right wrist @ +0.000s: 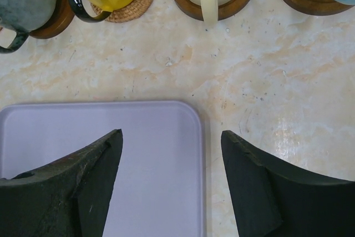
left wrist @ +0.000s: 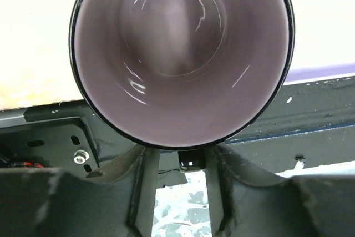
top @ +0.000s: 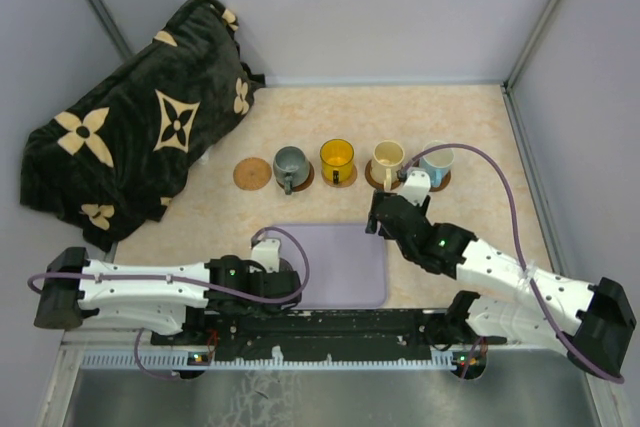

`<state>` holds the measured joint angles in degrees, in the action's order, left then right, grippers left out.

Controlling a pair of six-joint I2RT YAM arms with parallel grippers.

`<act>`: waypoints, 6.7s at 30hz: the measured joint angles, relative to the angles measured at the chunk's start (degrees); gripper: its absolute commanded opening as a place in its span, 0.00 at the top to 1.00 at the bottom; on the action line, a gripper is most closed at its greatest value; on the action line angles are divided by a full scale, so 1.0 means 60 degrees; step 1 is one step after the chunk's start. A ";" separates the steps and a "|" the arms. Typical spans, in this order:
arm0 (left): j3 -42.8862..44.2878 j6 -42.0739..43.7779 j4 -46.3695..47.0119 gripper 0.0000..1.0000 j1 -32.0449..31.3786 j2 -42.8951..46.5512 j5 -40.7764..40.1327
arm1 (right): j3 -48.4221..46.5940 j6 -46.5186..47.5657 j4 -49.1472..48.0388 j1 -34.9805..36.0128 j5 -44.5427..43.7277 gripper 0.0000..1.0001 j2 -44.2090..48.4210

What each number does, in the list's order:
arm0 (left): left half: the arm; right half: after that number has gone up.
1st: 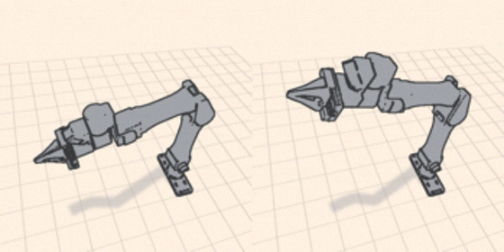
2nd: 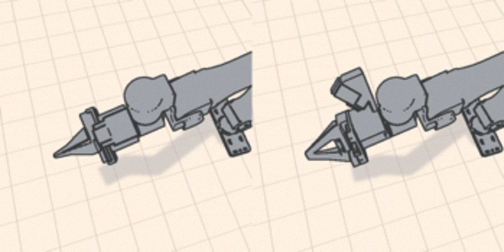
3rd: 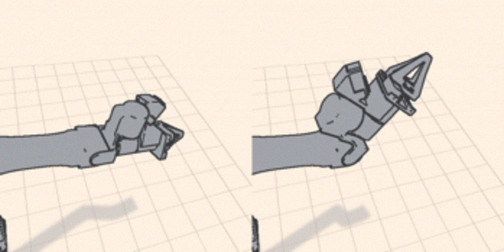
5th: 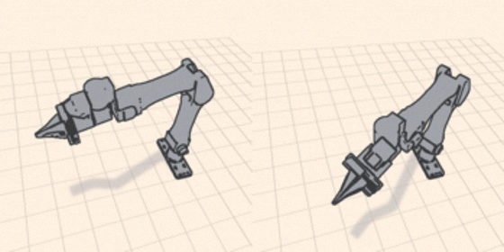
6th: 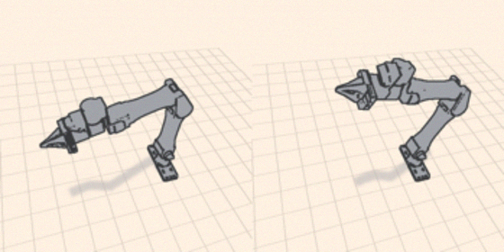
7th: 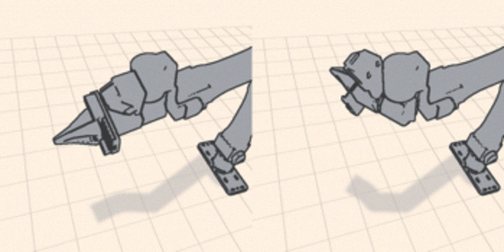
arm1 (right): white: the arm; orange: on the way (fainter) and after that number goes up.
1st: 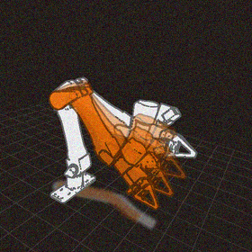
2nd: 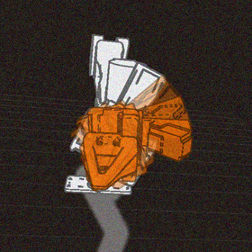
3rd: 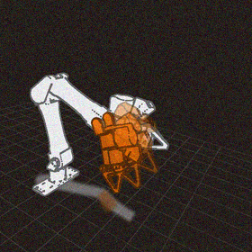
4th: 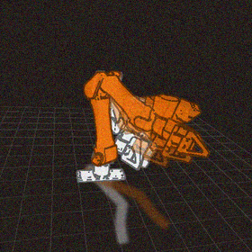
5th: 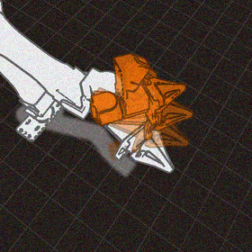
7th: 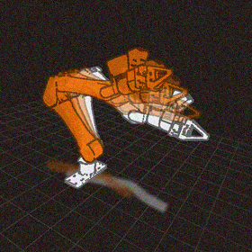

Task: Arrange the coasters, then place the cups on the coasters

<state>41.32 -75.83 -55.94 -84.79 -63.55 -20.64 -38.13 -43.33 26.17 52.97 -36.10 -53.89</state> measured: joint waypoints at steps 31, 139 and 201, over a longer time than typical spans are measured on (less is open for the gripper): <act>0.1650 0.0353 -0.0940 1.00 0.0007 -0.0499 -0.2087 | 0.0670 -0.0066 -0.0375 0.0000 0.0029 0.29 -0.0175; 0.3559 0.9785 0.4783 0.99 1.0990 -0.4896 0.1636 | 0.0390 0.0106 0.0372 0.0000 -0.0645 0.32 0.0747; 0.3304 0.9431 0.5005 0.54 1.0998 -0.4692 0.0852 | 0.0408 -0.0069 0.0364 0.0000 -0.0466 0.32 0.0648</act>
<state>61.14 -19.25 -25.91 -18.81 -91.70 -15.53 -35.68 -43.75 28.36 52.97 -38.89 -50.00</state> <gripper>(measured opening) 0.458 0.681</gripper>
